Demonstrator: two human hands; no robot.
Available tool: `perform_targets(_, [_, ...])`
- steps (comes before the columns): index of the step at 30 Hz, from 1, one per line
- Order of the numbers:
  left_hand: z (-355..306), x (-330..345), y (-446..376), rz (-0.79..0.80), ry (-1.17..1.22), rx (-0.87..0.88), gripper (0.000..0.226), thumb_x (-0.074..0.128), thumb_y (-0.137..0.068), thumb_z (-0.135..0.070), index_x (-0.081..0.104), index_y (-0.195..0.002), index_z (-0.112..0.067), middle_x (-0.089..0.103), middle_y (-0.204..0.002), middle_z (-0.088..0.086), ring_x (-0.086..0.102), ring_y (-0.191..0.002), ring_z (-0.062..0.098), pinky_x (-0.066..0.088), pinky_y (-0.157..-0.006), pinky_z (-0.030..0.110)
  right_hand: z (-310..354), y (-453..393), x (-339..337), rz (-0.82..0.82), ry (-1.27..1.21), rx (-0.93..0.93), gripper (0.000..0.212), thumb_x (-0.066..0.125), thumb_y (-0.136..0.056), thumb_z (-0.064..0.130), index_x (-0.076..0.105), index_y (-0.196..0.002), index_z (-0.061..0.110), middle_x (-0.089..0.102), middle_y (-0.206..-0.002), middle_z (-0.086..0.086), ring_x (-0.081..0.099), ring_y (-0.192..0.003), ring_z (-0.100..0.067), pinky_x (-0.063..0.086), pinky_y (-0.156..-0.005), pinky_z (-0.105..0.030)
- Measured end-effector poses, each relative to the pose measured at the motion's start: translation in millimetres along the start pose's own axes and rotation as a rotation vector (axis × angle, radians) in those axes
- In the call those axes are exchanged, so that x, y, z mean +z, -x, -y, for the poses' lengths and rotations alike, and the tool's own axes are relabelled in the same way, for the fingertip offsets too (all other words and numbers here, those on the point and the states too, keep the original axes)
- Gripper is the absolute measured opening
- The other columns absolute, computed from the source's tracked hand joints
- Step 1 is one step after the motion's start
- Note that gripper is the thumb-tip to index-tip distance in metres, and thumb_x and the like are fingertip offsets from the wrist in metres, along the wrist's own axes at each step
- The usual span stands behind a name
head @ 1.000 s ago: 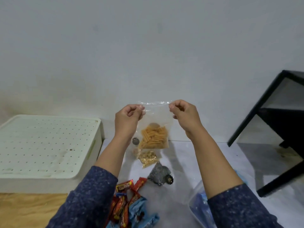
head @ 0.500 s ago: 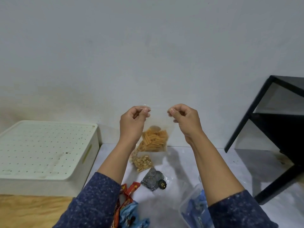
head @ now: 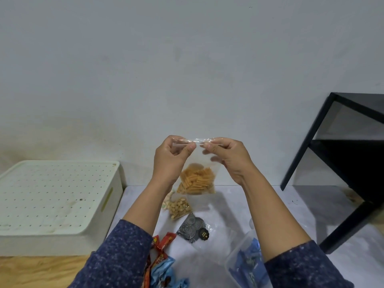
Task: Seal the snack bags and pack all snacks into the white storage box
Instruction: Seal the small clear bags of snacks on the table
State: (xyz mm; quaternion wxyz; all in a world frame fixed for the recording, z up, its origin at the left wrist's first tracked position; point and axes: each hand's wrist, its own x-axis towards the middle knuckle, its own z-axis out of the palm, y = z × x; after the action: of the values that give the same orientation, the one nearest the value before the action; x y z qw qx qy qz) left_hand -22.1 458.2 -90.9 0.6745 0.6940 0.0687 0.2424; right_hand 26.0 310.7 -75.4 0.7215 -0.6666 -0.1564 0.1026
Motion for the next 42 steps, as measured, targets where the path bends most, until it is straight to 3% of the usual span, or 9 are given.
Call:
perform_targets(4, [-1, 4, 2, 0.004, -0.076, 0.034, 0.020, 0.072, -0.082, -0.019, 0.054, -0.079, -0.025, 0.067, -0.082, -0.007, 0.063, -0.077, 0.007, 0.048, -0.067, 0.013, -3, 1, 3, 0.029, 0.062, -0.003, 0.017, 0.073, -0.079, 0.012, 0.073, -0.093, 0.004, 0.072, -0.086, -0.006, 0.066, -0.074, -0.015, 0.047, -0.065, -0.024])
perform_targets(11, [2, 8, 2, -0.015, -0.059, 0.038, 0.022, 0.068, -0.085, -0.016, 0.049, -0.081, -0.026, 0.069, -0.087, -0.004, 0.064, -0.081, 0.011, 0.048, -0.071, 0.018, 1, 1, 8, -0.002, 0.209, -0.100, 0.002, 0.072, -0.081, 0.012, 0.073, -0.079, 0.013, 0.069, -0.070, 0.005, 0.062, -0.063, 0.000, 0.047, -0.060, -0.011])
perform_targets(14, [-1, 8, 4, 0.049, -0.018, -0.017, 0.014, 0.065, -0.087, -0.027, 0.052, -0.089, -0.025, 0.066, -0.085, -0.008, 0.060, -0.078, 0.006, 0.047, -0.069, 0.012, -2, 1, 8, -0.049, 0.266, -0.160, 0.010, 0.072, -0.081, 0.011, 0.071, -0.075, 0.018, 0.071, -0.074, 0.007, 0.066, -0.073, 0.001, 0.051, -0.073, -0.014])
perform_targets(17, [-1, 7, 1, 0.082, 0.045, -0.075, 0.017, 0.060, -0.088, -0.041, 0.054, -0.088, -0.025, 0.068, -0.086, -0.007, 0.062, -0.080, 0.007, 0.048, -0.079, 0.023, -4, 2, 8, -0.054, 0.300, -0.212, 0.015, 0.071, -0.082, 0.011, 0.070, -0.073, 0.023, 0.072, -0.079, 0.007, 0.067, -0.082, -0.005, 0.053, -0.084, -0.023])
perform_targets(21, [1, 3, -1, 0.118, 0.016, -0.084, 0.009, 0.063, -0.088, -0.033, 0.056, -0.090, -0.027, 0.068, -0.090, -0.004, 0.062, -0.087, 0.008, 0.047, -0.081, 0.024, -3, 2, 9, -0.067, 0.270, -0.215, 0.011, 0.072, -0.081, 0.011, 0.071, -0.077, 0.021, 0.072, -0.081, 0.007, 0.067, -0.085, -0.005, 0.053, -0.087, -0.026])
perform_targets(26, [1, 1, 1, 0.114, 0.008, -0.061, 0.017, 0.066, -0.087, -0.021, 0.053, -0.096, -0.029, 0.070, -0.088, -0.009, 0.063, -0.079, -0.006, 0.045, -0.066, 0.003, -1, 3, 7, -0.082, 0.249, -0.259, 0.029, 0.070, -0.081, 0.004, 0.065, -0.091, 0.030, 0.067, -0.093, 0.007, 0.062, -0.076, 0.001, 0.051, -0.075, -0.016])
perform_targets(31, [0, -3, 4, 0.099, 0.008, -0.004, 0.028, 0.065, -0.087, -0.017, 0.048, -0.103, -0.033, 0.071, -0.091, -0.002, 0.065, -0.085, 0.000, 0.047, -0.068, 0.008, 0, 3, 8, -0.046, 0.323, -0.266, 0.023, 0.067, -0.082, 0.000, 0.068, -0.083, 0.023, 0.065, -0.090, 0.006, 0.063, -0.069, 0.005, 0.048, -0.066, -0.009])
perform_targets(36, [5, -7, 5, 0.121, -0.012, 0.106, 0.021, 0.062, -0.089, -0.010, 0.060, -0.084, -0.031, 0.067, -0.082, -0.007, 0.060, -0.074, 0.006, 0.048, -0.069, 0.016, -2, 4, 12, -0.078, 0.319, -0.192, 0.013, 0.069, -0.082, 0.004, 0.069, -0.090, 0.014, 0.068, -0.080, 0.007, 0.062, -0.064, 0.008, 0.048, -0.061, -0.007])
perform_targets(42, [13, -13, -1, 0.054, 0.006, 0.058, 0.032, 0.061, -0.089, -0.006, 0.067, -0.068, -0.030, 0.066, -0.074, -0.014, 0.054, -0.074, 0.012, 0.046, -0.067, 0.015, -1, 14, 20, -0.051, 0.370, -0.248, 0.035, 0.068, -0.083, 0.005, 0.062, -0.094, 0.038, 0.065, -0.097, 0.004, 0.068, -0.079, -0.012, 0.054, -0.073, -0.018])
